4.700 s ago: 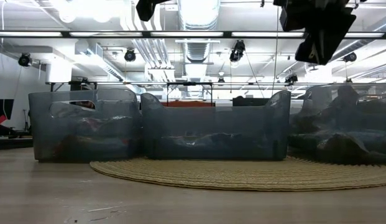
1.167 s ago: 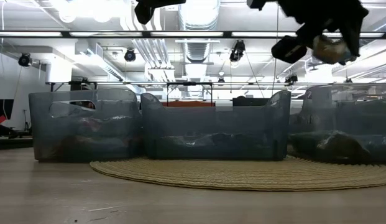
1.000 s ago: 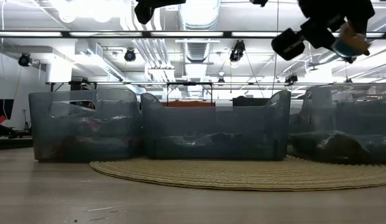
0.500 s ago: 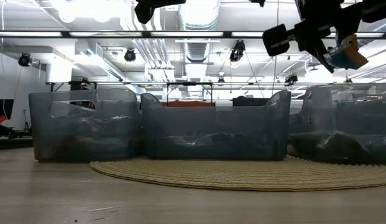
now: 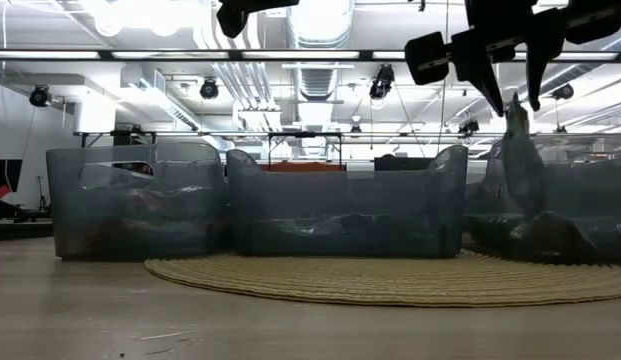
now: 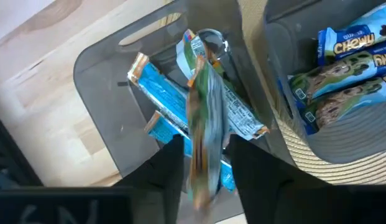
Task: Pick and place Granola Bars by type
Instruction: Put the orange granola bar into the right black bin
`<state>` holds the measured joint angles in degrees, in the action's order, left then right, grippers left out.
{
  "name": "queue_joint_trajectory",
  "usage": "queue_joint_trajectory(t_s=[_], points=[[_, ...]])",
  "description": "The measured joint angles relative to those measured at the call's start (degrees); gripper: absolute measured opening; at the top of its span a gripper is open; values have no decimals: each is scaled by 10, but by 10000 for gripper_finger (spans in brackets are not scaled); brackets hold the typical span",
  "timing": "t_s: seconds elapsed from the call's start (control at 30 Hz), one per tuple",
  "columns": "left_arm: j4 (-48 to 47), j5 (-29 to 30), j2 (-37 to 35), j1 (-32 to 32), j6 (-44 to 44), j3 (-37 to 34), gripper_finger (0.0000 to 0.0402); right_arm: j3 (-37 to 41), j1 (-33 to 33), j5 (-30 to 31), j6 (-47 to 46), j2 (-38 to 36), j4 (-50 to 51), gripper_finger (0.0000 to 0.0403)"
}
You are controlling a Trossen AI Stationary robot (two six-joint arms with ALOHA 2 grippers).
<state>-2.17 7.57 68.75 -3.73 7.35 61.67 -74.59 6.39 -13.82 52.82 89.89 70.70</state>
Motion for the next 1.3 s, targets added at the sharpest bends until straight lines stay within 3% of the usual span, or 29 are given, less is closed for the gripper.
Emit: queue_joint_trajectory(t_s=[0.23, 0.4, 0.5, 0.67, 0.83, 0.93, 1.03, 1.17, 1.3], points=[[0, 0, 0, 0, 0, 0, 0, 0, 0, 0, -54, 0, -12, 169], [0, 0, 0, 0, 0, 0, 0, 0, 0, -1, -70, 0, -13, 177], [0, 0, 0, 0, 0, 0, 0, 0, 0, -1, -129, -1, -22, 172], [0, 0, 0, 0, 0, 0, 0, 0, 0, 3, -251, -2, -49, 136], [0, 0, 0, 0, 0, 0, 0, 0, -5, 9, -357, -13, -89, 58], [0, 0, 0, 0, 0, 0, 0, 0, -12, 49, -417, -22, -121, 18], [-1, 0, -1, -1, 0, 0, 0, 0, -30, 90, -479, -28, -148, 13], [-1, 0, -6, -4, 1, 0, 0, 0, -71, 96, -562, -29, -194, 9], [-21, 4, -28, -8, -5, 0, 0, 0, -107, 95, -589, -29, -243, 9]])
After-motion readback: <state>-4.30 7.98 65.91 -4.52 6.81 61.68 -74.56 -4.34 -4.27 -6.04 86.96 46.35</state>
